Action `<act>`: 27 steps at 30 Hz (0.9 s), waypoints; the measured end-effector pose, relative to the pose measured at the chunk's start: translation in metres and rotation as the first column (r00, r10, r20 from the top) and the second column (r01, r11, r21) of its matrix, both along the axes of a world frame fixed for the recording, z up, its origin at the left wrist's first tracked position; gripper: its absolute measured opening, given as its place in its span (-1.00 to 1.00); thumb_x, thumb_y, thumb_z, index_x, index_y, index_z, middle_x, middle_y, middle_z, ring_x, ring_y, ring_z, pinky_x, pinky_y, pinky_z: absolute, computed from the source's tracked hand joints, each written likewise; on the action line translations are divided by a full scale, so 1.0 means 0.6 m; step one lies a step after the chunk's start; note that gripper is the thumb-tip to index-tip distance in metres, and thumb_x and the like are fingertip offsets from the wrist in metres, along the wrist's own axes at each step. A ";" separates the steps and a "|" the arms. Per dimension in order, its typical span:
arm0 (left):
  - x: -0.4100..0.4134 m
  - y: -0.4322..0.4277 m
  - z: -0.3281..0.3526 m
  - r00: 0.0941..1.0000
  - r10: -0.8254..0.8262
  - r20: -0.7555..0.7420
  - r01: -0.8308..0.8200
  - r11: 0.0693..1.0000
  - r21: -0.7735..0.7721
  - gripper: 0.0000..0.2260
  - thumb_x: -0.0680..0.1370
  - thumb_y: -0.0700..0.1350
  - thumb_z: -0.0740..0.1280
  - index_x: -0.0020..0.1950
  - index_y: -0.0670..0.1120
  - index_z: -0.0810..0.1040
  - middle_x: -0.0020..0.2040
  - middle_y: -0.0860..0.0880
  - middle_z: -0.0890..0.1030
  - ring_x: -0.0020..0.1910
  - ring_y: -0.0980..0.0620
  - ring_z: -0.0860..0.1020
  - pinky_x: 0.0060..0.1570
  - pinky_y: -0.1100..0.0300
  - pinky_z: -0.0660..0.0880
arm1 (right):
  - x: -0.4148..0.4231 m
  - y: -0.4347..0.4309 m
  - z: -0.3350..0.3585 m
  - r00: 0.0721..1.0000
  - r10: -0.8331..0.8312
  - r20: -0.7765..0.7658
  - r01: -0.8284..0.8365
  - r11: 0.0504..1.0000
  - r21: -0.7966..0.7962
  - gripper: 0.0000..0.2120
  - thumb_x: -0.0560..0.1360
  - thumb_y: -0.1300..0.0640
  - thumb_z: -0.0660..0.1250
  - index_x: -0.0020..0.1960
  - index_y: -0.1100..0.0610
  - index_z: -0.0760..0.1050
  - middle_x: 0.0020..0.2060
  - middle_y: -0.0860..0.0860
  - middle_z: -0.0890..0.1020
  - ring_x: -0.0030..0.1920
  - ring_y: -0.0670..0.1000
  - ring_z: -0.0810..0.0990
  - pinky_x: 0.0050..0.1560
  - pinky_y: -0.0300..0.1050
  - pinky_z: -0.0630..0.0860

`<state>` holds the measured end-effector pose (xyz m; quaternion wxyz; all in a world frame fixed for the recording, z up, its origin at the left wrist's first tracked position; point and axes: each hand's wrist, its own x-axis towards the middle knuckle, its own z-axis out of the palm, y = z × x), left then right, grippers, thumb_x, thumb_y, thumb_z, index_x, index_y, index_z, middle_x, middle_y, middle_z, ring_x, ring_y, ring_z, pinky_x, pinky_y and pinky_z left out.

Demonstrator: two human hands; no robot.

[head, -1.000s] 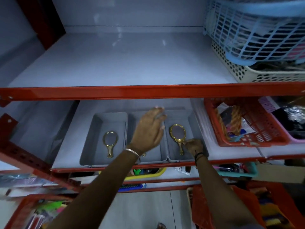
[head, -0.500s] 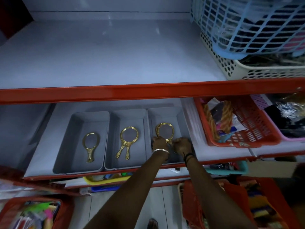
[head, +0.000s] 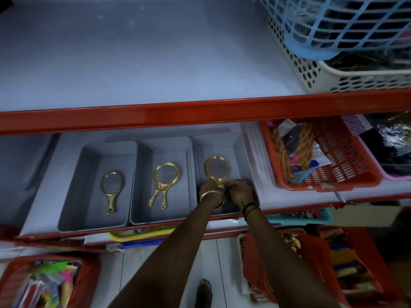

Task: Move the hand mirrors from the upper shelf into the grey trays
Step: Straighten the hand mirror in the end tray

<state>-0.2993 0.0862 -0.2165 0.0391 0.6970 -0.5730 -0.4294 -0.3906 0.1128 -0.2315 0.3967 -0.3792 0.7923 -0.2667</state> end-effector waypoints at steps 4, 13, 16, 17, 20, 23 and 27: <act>0.002 -0.004 0.002 0.993 0.077 -0.084 -0.072 0.995 0.062 -0.78 0.53 -0.24 0.31 0.12 -0.29 0.59 0.14 -0.24 0.63 0.12 -0.15 0.59 -0.03 0.15 0.51 | -0.004 0.001 0.001 0.989 -0.081 0.122 0.081 0.997 0.007 -0.80 0.43 0.34 0.29 -0.08 0.27 0.69 -0.06 0.23 0.71 0.00 0.20 0.67 0.14 0.08 0.59; 0.006 -0.002 -0.002 0.988 0.114 -0.101 -0.117 0.993 -0.021 -0.81 0.53 -0.25 0.29 0.06 -0.25 0.65 0.06 -0.19 0.68 0.06 -0.15 0.63 0.07 0.06 0.59 | -0.016 -0.010 -0.025 0.971 -0.080 0.227 0.071 0.996 0.049 -0.59 0.38 0.39 0.36 -0.53 0.01 0.59 -0.29 0.15 0.68 -0.08 0.29 0.68 0.05 0.24 0.61; 0.008 0.000 -0.003 0.990 0.096 -0.108 -0.102 0.993 -0.059 -0.83 0.51 -0.28 0.30 0.04 -0.25 0.65 0.05 -0.18 0.68 0.05 -0.14 0.64 0.06 0.07 0.59 | -0.015 -0.007 -0.011 0.959 -0.107 0.262 0.095 0.994 0.058 -0.67 0.38 0.41 0.37 -0.42 0.04 0.60 -0.22 0.22 0.67 -0.07 0.32 0.67 0.06 0.25 0.60; 0.008 0.000 -0.004 0.990 0.091 -0.111 -0.099 0.993 -0.067 -0.83 0.50 -0.29 0.31 0.03 -0.25 0.65 0.04 -0.18 0.69 0.04 -0.15 0.64 0.06 0.05 0.60 | -0.015 -0.006 -0.007 0.954 -0.116 0.277 0.102 0.993 0.063 -0.70 0.38 0.41 0.37 -0.38 0.06 0.61 -0.21 0.24 0.67 -0.07 0.32 0.67 0.05 0.24 0.61; 0.007 0.002 -0.003 0.995 0.057 -0.085 -0.065 0.993 -0.094 -0.82 0.51 -0.31 0.30 0.04 -0.25 0.65 0.04 -0.19 0.69 0.05 -0.14 0.64 0.06 0.06 0.59 | -0.014 -0.004 -0.007 0.947 -0.114 0.301 0.097 0.993 0.073 -0.80 0.38 0.40 0.37 -0.27 0.14 0.66 -0.12 0.29 0.70 -0.07 0.29 0.68 0.06 0.24 0.61; 0.006 0.005 -0.001 0.997 0.012 -0.077 -0.021 0.993 -0.115 -0.82 0.51 -0.33 0.29 0.04 -0.28 0.65 0.04 -0.20 0.68 0.05 -0.14 0.64 0.05 0.09 0.57 | -0.014 -0.003 -0.016 0.958 -0.105 0.266 0.088 0.993 0.074 -0.81 0.37 0.38 0.38 -0.26 0.13 0.67 -0.14 0.27 0.72 -0.12 0.25 0.70 0.02 0.23 0.62; 0.007 0.007 -0.002 0.997 -0.011 -0.072 0.002 0.992 -0.129 -0.83 0.50 -0.33 0.32 0.02 -0.28 0.66 0.03 -0.21 0.68 0.04 -0.14 0.64 0.06 0.08 0.57 | -0.007 0.003 -0.006 0.971 -0.097 0.218 0.083 0.994 0.073 -0.87 0.40 0.31 0.40 -0.14 0.17 0.69 -0.15 0.22 0.73 -0.14 0.21 0.70 0.00 0.19 0.64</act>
